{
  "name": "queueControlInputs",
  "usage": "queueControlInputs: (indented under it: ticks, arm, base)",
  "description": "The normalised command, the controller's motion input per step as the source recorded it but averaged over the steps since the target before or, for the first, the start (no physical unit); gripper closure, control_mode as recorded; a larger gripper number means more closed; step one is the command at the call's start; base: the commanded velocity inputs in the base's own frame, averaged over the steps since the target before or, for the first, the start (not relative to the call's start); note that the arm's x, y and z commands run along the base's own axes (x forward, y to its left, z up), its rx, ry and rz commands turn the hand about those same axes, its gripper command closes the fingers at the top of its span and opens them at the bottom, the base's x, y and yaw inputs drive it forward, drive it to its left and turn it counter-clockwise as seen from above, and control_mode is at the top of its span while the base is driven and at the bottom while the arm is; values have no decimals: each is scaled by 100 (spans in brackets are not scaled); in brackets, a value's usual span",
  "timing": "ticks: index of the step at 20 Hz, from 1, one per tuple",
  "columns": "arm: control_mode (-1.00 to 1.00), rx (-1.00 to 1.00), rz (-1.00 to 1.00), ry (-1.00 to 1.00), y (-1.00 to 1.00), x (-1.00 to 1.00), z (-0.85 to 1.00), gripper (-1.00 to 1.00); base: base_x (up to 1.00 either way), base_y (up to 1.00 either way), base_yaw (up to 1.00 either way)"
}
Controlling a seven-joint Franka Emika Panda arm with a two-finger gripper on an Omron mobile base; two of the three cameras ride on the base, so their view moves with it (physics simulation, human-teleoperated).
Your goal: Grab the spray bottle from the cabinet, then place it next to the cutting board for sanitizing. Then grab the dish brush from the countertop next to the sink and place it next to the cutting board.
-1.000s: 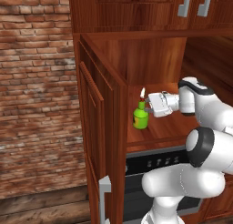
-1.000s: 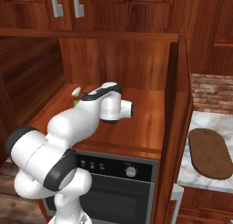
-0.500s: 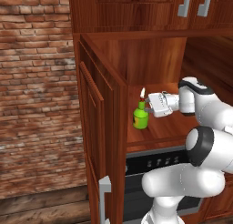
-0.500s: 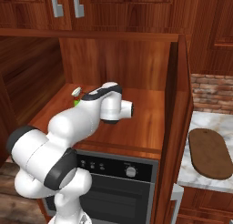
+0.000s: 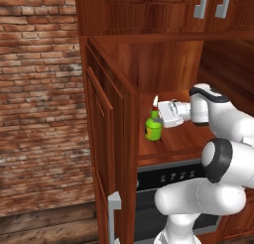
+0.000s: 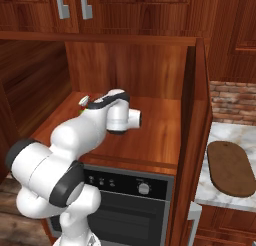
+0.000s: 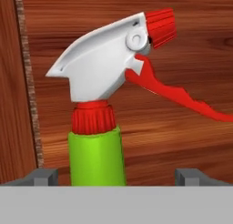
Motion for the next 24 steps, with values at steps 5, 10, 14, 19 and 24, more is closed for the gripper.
queueControlInputs:
  ticks: [5, 10, 14, 19, 24]
  arm:
    - [-100, 0, 0, 0, 28, -4, 5, -100]
    - [-100, 0, 0, 0, 9, 3, 0, -100]
    - [-100, 0, 0, 0, 0, 0, 0, 100]
    - [-100, 0, 0, 0, 0, 0, 0, 100]
    - [-100, 0, 0, -1, -4, -3, 0, 100]
  base:
    - [0, 0, 0]
    - [0, 0, 0]
    - [0, 0, 0]
    - [0, 0, 0]
    - [0, 0, 0]
